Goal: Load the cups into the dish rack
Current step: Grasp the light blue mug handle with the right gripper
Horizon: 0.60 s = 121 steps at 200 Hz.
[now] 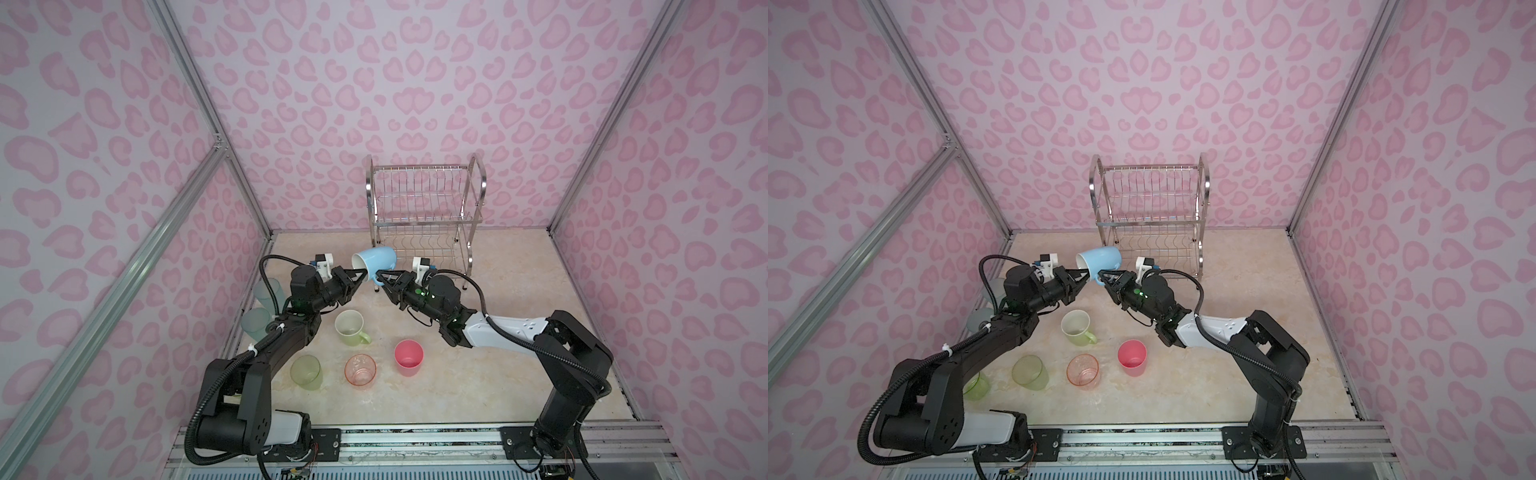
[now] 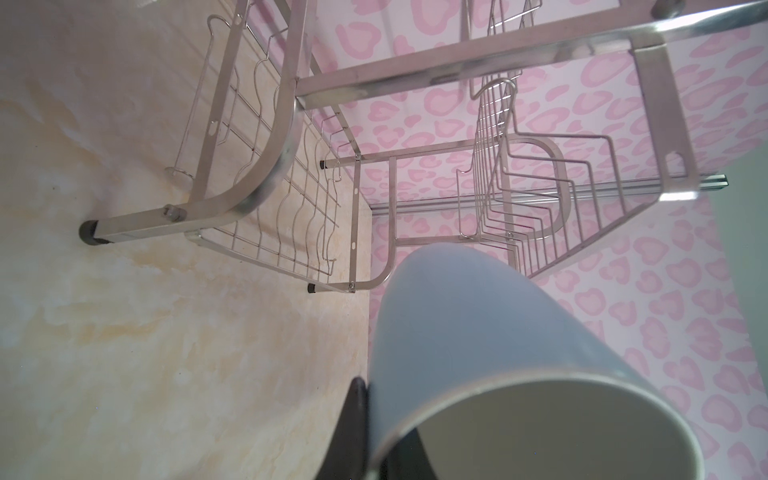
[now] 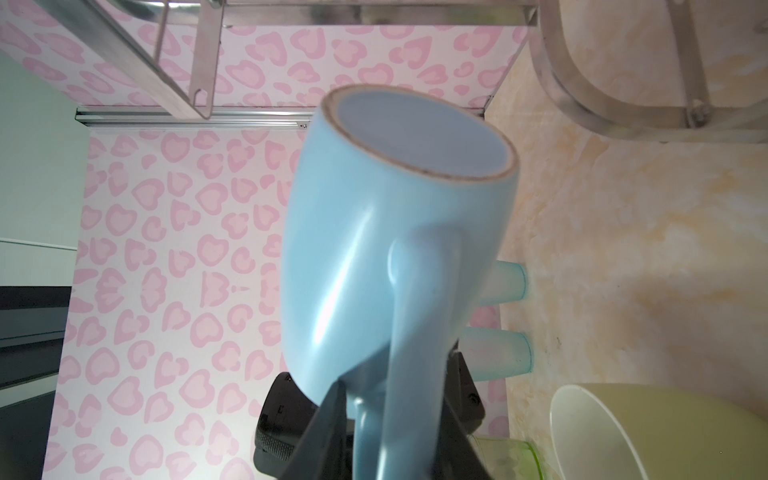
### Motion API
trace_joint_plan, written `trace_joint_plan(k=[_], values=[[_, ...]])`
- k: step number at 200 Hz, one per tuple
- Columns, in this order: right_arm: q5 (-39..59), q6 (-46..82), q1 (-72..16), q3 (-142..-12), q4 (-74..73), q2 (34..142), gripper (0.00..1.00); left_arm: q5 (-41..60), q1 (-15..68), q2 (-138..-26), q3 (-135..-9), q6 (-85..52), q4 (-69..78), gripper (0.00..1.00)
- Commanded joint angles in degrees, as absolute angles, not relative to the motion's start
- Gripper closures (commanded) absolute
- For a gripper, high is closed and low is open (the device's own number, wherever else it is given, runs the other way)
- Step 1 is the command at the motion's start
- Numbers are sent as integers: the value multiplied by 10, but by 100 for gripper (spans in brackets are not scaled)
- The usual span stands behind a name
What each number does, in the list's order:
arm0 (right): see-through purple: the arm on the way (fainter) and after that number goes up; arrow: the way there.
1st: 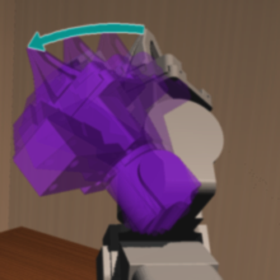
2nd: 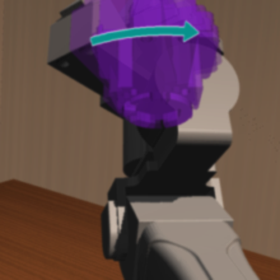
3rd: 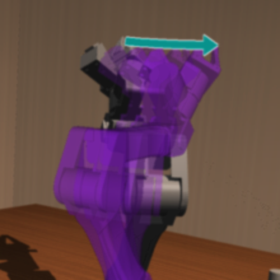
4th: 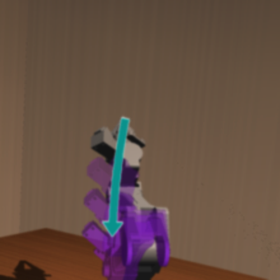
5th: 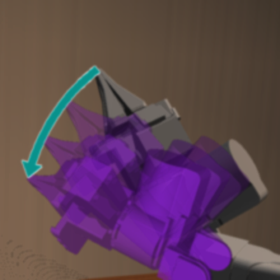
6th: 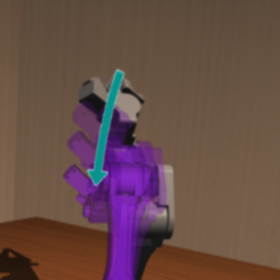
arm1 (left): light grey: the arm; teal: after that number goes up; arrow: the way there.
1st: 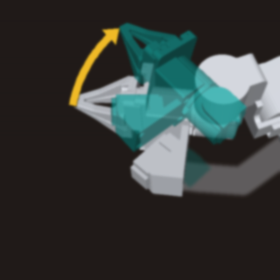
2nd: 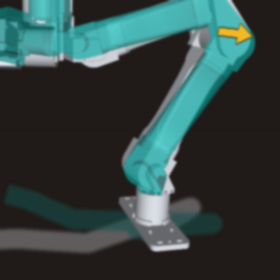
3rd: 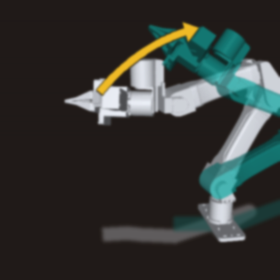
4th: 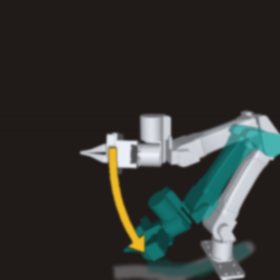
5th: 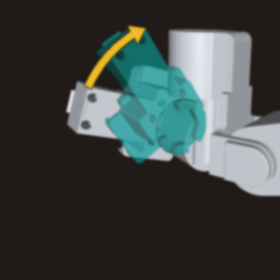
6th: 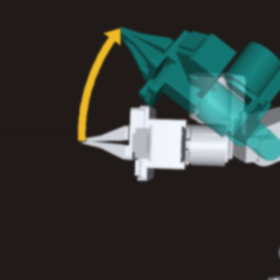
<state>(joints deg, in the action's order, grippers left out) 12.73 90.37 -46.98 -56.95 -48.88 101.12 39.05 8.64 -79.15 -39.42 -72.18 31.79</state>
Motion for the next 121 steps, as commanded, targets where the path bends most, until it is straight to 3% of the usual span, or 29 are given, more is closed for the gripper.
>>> trace_joint_plan(k=[1,47,76,121], values=[[103,900,-469,-561,-502,1008,72,437,98,-775,-394,-694,385,97],[87,883,-468,-557,-491,993,87,431,106,-771,-393,-690,388,97],[88,882,-465,-557,-494,998,91,429,109,-773,-395,-686,388,95],[87,854,-463,-557,-496,999,93,423,111,-780,-398,-680,374,77]])
